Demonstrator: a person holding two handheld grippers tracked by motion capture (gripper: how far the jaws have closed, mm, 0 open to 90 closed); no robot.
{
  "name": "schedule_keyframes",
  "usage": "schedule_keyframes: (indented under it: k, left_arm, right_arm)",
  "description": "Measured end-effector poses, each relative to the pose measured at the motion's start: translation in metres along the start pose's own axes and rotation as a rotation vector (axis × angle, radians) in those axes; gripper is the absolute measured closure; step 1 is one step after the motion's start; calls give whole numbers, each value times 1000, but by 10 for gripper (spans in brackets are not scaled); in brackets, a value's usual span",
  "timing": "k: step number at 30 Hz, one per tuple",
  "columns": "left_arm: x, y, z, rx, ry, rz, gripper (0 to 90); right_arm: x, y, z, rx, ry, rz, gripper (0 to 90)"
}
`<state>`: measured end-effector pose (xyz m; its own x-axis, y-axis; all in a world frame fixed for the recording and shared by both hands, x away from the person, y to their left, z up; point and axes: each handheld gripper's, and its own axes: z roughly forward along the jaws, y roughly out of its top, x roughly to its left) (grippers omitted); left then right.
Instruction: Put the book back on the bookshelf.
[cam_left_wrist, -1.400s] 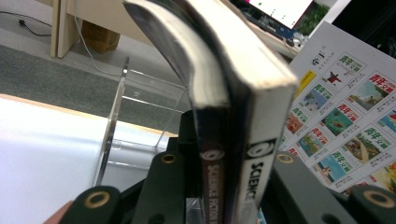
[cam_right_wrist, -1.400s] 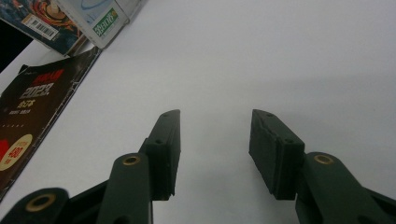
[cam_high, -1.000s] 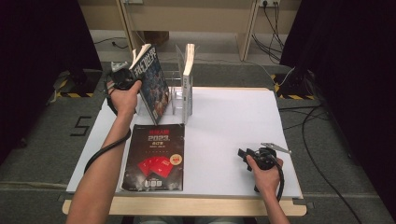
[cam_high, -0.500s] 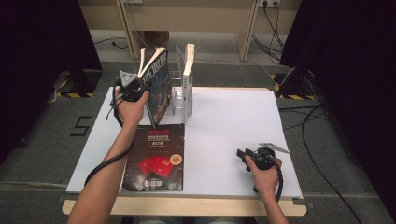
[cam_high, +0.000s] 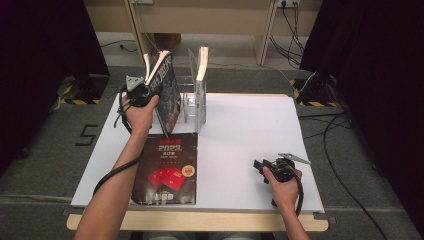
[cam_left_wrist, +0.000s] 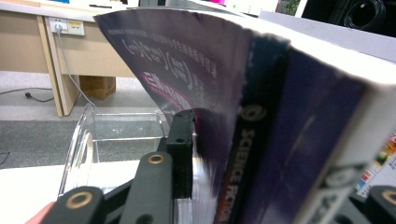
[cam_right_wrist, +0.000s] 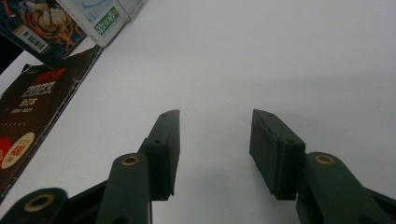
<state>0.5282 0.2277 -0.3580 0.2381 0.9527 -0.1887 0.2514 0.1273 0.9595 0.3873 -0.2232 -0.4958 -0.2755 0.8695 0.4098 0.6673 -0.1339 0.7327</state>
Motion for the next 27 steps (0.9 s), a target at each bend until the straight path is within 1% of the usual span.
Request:
schedule_keyframes:
  k: [2,3,4,9,13,16,17,19,20,21,23,25,27]
  left_arm:
    - [1,1,1,2,0,-15,696]
    - [0,2,2,3,5,-5,698]
    - [-1,2,3,2,2,-10,699]
    - [-2,3,6,2,-5,-30,669]
    - [-2,4,8,11,-10,-56,632]
    - [0,3,10,24,-8,-74,616]
    - [0,3,10,30,-7,-76,604]
    - [1,2,12,40,-6,-98,599]
    - [1,2,12,47,-3,-93,604]
    - [1,1,12,52,4,-77,613]
    - [1,0,13,49,6,-66,641]
    - [1,0,14,49,6,-73,678]
    - [1,0,15,58,4,-72,709]
  right_arm:
    - [0,0,0,1,1,4,539]
    - [0,0,0,0,1,-4,539]
    - [0,0,0,2,2,4,539]
    - [-1,1,-1,-3,0,-2,539]
    - [-2,1,-1,-4,-3,-2,539]
    - [-2,1,-1,-2,1,8,539]
    - [-2,1,-1,-5,-2,0,539]
    - [-2,1,-1,-4,-1,1,538]
    - [-3,1,-2,-5,-3,-2,538]
    - [-3,1,-2,-6,-1,1,539]
    - [-3,1,-2,-6,-3,-2,539]
    - [-3,1,-2,-7,-4,-2,538]
    - [-3,1,-2,-6,-4,2,539]
